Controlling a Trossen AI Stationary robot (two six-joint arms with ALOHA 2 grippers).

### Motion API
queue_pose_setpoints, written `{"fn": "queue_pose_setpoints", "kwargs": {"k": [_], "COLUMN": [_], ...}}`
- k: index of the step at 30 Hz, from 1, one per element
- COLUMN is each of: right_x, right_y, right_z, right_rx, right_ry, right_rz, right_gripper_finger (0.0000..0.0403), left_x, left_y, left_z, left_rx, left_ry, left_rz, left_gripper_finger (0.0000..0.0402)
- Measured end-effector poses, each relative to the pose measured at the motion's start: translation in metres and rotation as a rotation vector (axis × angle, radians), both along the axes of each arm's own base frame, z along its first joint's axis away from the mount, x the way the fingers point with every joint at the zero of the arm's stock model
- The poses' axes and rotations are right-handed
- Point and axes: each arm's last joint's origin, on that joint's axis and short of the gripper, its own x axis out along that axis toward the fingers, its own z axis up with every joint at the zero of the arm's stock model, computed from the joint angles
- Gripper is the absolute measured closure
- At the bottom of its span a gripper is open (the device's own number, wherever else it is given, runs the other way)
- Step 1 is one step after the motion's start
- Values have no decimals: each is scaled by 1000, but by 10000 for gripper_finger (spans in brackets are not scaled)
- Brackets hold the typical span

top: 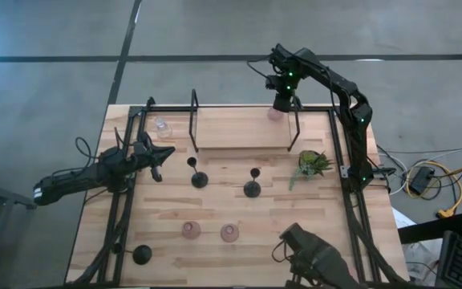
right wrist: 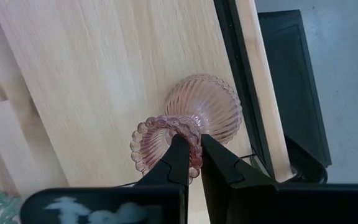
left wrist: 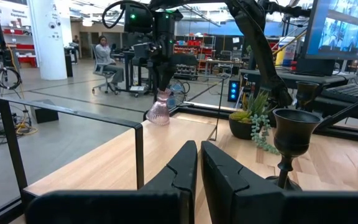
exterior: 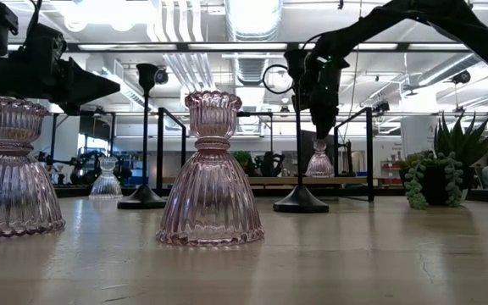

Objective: Pick & Place candle stick holders
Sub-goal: Put the top pink glass candle holder on the shelf, then put the bottom transparent glass candle holder on the shelf

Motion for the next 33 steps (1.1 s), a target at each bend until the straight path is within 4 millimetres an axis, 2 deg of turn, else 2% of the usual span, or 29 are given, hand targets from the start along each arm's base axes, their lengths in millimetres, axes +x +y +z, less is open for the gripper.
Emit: {"fn": "queue_pose_setpoints", "kwargs": {"k": [7,24,33], "right_x": [0,2,0], "right_y": [-1,-6,1], "right_z": [0,-3,12], "right_rx": [-2,-53,-95], "right_ry": [1,20,14], "right_rz": [-15,-125,-125], "right_gripper_finger": [384,273,221], "left_x": [0,0,0], "left_y": [0,0,0], "left_z": [0,0,0], "left_rx": [0,0,0], "left_ry": [0,0,0], "left_rz": [0,0,0], "left_gripper_finger": [376,376,376]}}
